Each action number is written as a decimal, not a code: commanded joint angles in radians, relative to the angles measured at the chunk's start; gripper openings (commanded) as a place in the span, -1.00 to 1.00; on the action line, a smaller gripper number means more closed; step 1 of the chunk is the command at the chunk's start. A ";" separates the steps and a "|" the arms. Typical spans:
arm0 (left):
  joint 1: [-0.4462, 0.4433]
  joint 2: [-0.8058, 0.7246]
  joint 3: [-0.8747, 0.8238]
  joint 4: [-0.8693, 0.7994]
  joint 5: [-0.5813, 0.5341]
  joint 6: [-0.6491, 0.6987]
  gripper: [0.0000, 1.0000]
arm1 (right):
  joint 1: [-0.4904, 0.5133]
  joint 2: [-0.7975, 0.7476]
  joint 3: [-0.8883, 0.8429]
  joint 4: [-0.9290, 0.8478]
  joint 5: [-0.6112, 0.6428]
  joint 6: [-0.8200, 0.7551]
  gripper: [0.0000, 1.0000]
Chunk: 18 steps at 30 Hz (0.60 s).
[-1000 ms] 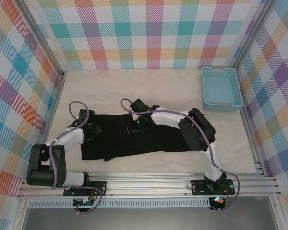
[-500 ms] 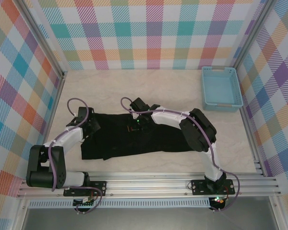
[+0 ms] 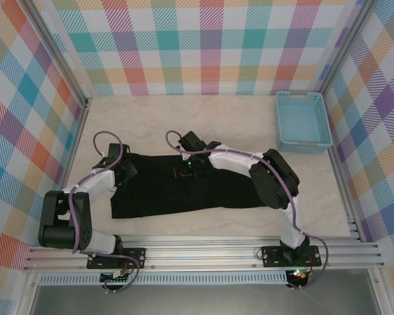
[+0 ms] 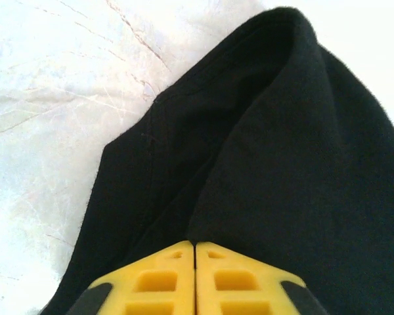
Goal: Fold the inside-out t-shirt
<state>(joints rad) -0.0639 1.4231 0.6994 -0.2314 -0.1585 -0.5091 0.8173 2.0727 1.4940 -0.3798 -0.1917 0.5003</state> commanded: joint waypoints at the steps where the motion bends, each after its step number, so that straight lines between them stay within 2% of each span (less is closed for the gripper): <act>1: 0.003 -0.016 0.016 0.000 -0.008 0.001 -0.46 | -0.005 -0.018 -0.007 -0.053 0.050 -0.057 -0.56; 4: 0.002 -0.076 0.020 -0.037 -0.013 0.000 -0.16 | -0.006 -0.080 -0.027 -0.078 0.078 -0.096 -0.45; 8: -0.006 -0.193 0.004 -0.077 0.014 -0.018 0.04 | -0.013 -0.161 -0.090 -0.085 0.098 -0.120 -0.35; 14: -0.074 -0.239 -0.056 -0.076 0.267 -0.066 0.14 | -0.052 -0.307 -0.240 -0.126 0.146 -0.132 -0.21; 18: -0.159 -0.217 -0.061 -0.080 0.330 -0.032 0.17 | -0.139 -0.458 -0.381 -0.184 0.187 -0.129 -0.09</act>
<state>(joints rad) -0.1768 1.1885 0.6491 -0.2882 0.0708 -0.5541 0.7338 1.6997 1.1801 -0.4843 -0.0525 0.3859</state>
